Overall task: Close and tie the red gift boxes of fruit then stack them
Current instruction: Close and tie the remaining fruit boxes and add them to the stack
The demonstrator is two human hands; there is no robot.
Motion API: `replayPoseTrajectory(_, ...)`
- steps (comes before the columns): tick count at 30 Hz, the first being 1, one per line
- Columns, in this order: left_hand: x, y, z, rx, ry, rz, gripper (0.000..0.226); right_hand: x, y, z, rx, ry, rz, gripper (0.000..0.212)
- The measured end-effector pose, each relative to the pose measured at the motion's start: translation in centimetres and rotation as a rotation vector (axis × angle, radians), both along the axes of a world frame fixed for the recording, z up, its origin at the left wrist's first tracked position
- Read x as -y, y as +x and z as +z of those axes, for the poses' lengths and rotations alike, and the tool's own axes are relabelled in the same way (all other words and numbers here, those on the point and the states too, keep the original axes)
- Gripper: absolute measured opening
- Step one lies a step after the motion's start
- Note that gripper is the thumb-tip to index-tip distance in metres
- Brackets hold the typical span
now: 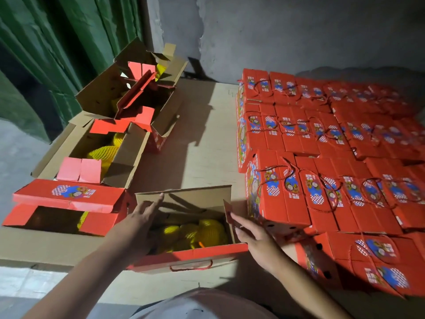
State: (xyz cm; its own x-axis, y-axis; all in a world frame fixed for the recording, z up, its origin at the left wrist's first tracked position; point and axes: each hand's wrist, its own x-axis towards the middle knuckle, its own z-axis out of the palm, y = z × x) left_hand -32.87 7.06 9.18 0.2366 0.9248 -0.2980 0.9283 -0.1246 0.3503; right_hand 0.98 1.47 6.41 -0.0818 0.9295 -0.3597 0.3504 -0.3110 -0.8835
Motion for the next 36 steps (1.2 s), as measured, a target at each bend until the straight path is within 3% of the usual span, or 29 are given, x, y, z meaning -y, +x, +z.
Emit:
replayPoseTrajectory(4,0.4,-0.1,-0.1,-0.094,0.023,-0.07,0.127,-0.5,0.2,-0.2,0.106,0.029,0.146,0.042)
replayPoseTrajectory(15,4.6,0.6,1.1,-0.195,0.136,0.012,0.094,-1.6,-0.2,-2.4,0.257,-0.001,0.219,0.057)
replayPoseTrajectory(22,3.0,-0.5,1.8,-0.052,0.11,0.119,0.073,-3.6,0.6,-1.2,0.434,0.234,0.475,0.061)
replayPoseTrajectory(29,1.8,-0.8,1.5,0.198,0.104,0.137,0.049,-3.8,0.3,-0.5,0.611,0.309,0.526,0.067)
replayPoseTrajectory(33,1.8,-1.1,1.2,0.288,0.09,0.066,0.059,-3.8,0.1,-0.5,0.711,0.325,0.557,0.066)
replayPoseTrajectory(36,2.0,-1.2,0.5,0.234,0.087,-0.034,0.061,-3.6,0.3,-0.8,0.684,0.309,0.544,0.067)
